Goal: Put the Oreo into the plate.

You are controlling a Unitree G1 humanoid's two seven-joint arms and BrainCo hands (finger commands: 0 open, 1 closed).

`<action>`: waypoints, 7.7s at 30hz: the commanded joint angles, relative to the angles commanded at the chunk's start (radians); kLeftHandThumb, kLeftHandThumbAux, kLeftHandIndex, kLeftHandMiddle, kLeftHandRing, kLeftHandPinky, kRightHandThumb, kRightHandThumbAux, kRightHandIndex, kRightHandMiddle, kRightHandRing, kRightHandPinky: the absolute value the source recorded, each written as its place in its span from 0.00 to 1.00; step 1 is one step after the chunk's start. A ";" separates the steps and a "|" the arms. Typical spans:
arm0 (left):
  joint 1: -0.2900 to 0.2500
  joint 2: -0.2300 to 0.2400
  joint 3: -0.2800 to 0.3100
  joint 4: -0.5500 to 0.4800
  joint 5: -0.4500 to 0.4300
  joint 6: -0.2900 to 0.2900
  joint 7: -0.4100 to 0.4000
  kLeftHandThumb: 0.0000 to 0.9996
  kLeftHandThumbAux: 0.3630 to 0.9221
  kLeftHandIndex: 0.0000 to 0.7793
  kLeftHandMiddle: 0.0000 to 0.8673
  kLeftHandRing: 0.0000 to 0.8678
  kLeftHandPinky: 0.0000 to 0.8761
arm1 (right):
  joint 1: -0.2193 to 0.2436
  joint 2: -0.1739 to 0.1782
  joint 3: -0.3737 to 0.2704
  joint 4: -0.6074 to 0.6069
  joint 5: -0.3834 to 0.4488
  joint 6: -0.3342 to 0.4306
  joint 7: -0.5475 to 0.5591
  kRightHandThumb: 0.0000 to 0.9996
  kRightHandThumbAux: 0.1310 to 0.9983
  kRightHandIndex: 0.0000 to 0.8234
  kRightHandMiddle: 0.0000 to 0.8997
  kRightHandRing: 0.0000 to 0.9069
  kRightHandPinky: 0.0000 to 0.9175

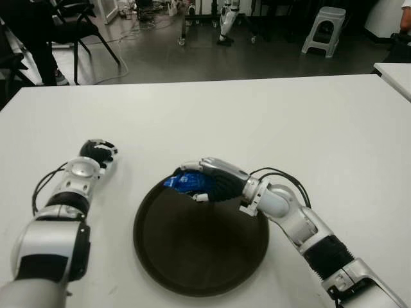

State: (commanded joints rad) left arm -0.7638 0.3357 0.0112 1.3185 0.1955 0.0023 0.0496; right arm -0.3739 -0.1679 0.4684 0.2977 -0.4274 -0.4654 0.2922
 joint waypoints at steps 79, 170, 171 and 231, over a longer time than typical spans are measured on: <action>0.001 0.001 0.006 0.000 -0.006 0.007 -0.009 0.17 0.79 0.08 0.09 0.12 0.13 | 0.022 0.007 -0.009 -0.047 0.117 0.170 0.170 0.00 0.59 0.09 0.11 0.13 0.21; 0.005 0.004 0.002 0.000 0.004 0.002 -0.003 0.18 0.80 0.09 0.11 0.14 0.15 | -0.425 -0.139 -0.347 1.019 0.079 -0.018 -0.667 0.00 0.53 0.00 0.00 0.00 0.00; 0.007 0.004 0.005 0.000 0.001 0.000 -0.003 0.18 0.80 0.08 0.11 0.14 0.15 | -0.421 -0.139 -0.356 1.022 0.086 -0.010 -0.673 0.00 0.53 0.00 0.00 0.00 0.00; 0.018 0.016 0.018 0.006 -0.008 -0.019 -0.015 0.22 0.75 0.18 0.14 0.19 0.24 | -0.442 -0.079 -0.535 1.050 0.240 0.387 -0.459 0.68 0.70 0.51 0.85 0.85 0.78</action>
State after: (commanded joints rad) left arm -0.7459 0.3513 0.0295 1.3250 0.1875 -0.0166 0.0344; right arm -0.8163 -0.2470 -0.0665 1.3478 -0.1879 -0.0787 -0.1664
